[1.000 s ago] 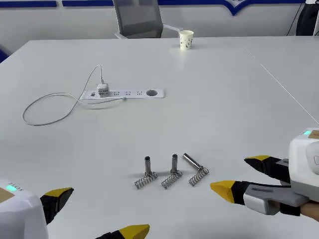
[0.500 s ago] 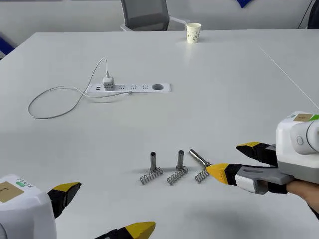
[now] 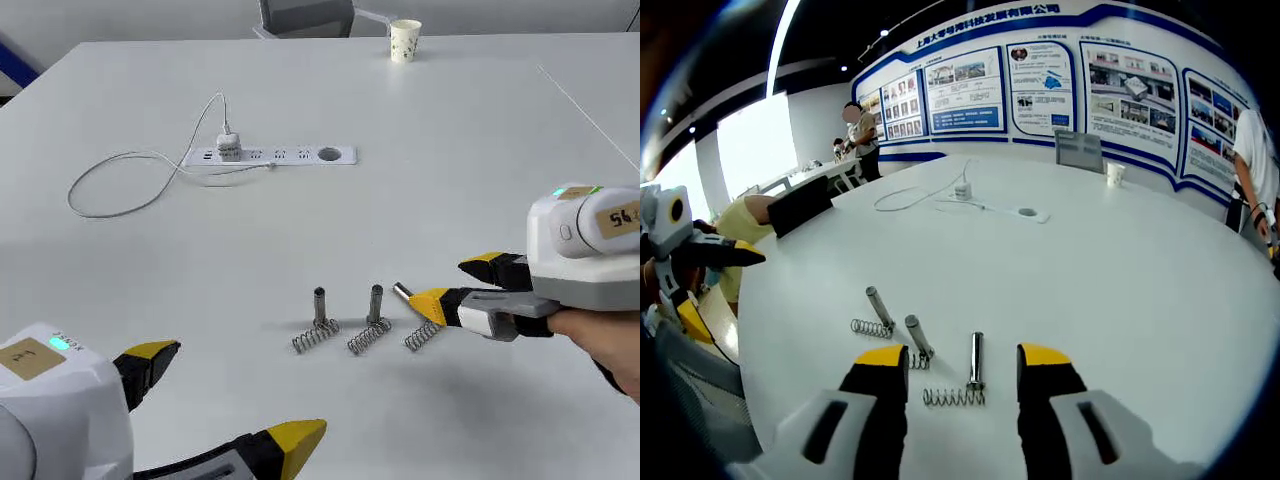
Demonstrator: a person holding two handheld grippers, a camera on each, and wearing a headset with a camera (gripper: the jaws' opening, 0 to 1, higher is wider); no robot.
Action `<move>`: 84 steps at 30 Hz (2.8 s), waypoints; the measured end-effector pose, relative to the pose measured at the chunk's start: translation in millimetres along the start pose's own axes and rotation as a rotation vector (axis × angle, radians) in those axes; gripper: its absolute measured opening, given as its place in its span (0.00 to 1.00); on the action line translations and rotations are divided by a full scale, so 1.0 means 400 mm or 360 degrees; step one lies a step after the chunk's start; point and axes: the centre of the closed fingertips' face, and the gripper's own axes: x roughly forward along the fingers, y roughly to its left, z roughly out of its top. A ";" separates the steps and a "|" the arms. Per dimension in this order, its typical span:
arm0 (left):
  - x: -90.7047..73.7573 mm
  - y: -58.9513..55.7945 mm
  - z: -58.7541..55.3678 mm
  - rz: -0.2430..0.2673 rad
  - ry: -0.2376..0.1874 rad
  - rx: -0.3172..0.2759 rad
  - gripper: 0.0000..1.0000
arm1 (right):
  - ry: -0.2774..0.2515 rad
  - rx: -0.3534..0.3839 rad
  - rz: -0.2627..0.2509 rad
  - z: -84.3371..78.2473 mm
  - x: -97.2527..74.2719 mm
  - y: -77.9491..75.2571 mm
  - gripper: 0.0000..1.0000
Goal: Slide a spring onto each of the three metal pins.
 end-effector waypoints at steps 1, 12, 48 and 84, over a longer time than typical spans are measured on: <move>0.001 0.000 0.001 0.0001 0.0000 0.0001 0.86 | 0.0008 0.0009 0.0006 -0.001 0.009 -0.001 0.43; 0.007 0.003 0.003 0.0006 -0.0005 0.0005 0.83 | 0.0080 -0.0010 -0.0026 -0.023 0.082 -0.020 0.31; 0.052 0.004 -0.008 -0.0013 0.0027 -0.0009 0.78 | 0.0191 -0.0061 0.0032 -0.069 0.186 -0.019 0.10; 0.031 -0.004 0.012 -0.0021 -0.0029 0.0003 0.78 | 0.0105 0.0014 -0.0019 -0.016 0.112 -0.028 0.09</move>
